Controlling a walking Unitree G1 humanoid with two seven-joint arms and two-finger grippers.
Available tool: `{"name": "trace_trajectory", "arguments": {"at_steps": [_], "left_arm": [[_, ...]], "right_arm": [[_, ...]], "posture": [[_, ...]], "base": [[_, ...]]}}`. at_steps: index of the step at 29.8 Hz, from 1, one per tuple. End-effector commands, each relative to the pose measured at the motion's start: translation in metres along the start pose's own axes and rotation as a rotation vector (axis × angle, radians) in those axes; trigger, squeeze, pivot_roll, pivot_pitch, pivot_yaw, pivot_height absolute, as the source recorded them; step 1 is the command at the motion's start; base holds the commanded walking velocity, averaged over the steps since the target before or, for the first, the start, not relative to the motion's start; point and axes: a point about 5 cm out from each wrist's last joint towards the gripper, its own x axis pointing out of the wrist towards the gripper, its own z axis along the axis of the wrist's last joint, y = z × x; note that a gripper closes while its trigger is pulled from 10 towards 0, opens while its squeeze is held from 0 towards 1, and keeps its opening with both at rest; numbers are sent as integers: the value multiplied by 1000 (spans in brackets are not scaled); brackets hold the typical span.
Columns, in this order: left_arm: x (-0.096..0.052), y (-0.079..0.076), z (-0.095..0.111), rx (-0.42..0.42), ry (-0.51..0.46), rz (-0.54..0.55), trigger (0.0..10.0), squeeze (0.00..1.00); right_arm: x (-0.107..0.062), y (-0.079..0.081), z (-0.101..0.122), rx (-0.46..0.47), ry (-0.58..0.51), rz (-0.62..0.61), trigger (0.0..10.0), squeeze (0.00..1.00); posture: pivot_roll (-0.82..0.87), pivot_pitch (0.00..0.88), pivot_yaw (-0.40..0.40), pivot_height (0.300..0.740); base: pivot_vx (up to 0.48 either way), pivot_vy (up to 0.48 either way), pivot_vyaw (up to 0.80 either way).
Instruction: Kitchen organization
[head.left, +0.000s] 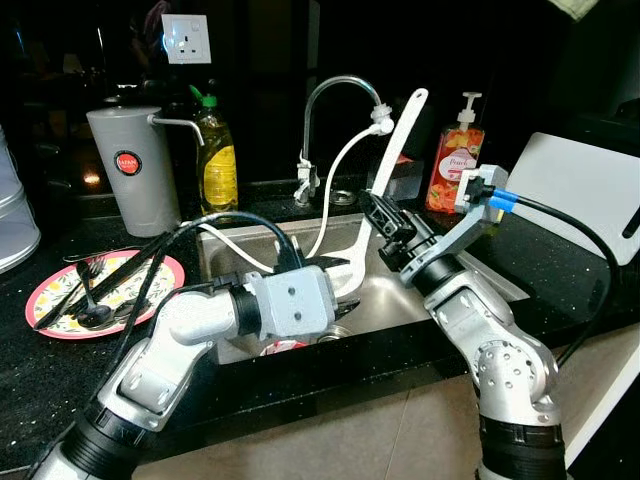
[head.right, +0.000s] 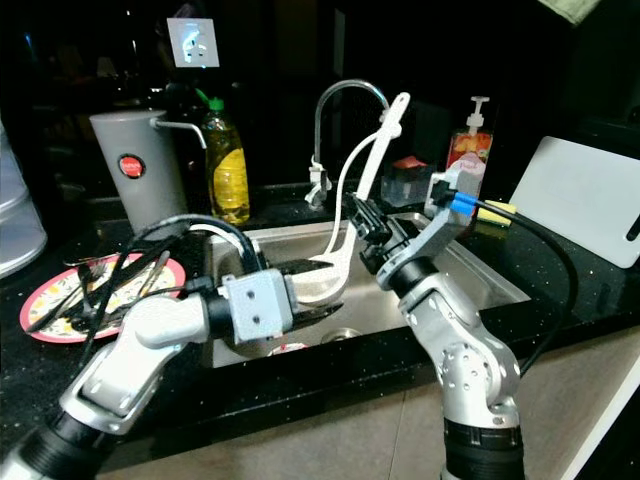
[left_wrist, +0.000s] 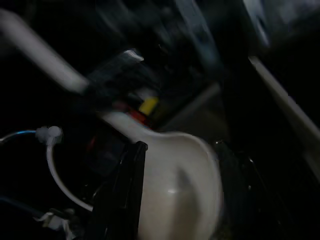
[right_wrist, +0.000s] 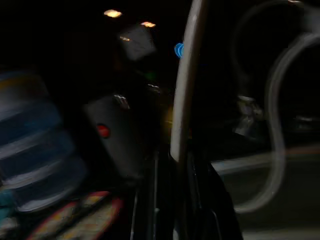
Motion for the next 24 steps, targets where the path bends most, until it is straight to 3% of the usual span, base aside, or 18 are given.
{"name": "trace_trajectory", "arguments": {"at_steps": [1, 5, 6, 10, 15, 20, 24], "left_arm": [[-3, 13, 8, -37, -35, 83, 10000, 0], [-6, 19, 7, -100, -35, 151, 10000, 0], [-10, 27, 3, -159, -13, 229, 10000, 0], [-14, 36, -6, -205, 37, 334, 10000, 0], [-26, 48, -17, -267, 128, 528, 10000, 0], [-28, 48, -18, -274, 142, 554, 10000, 0], [-31, 48, -18, -287, 171, 594, 10000, 0]], "right_arm": [[2, -16, -1, -30, -2, -99, 10000, 0], [7, -27, -3, -78, -4, -163, 10000, 0], [11, -34, -6, -110, 0, -198, 10000, 0], [16, -39, -13, -150, 17, -225, 10000, 0], [40, -43, -45, -192, 110, -264, 10000, 0], [45, -42, -56, -198, 148, -266, 10000, 0], [52, -34, -77, -214, 194, -244, 10000, 0]], "posture": [[-50, 0, -25, 740], [-47, 0, -25, 740], [-41, 2, -24, 740], [-35, 13, -26, 740], [-20, 21, -34, 740], [-10, 22, -41, 740], [1, 25, -48, 740]], "base": [[0, 0, 0], [0, 0, 0], [0, 0, 0], [0, 0, 0], [0, 0, 0], [0, 0, 0], [0, 0, 0]]}}
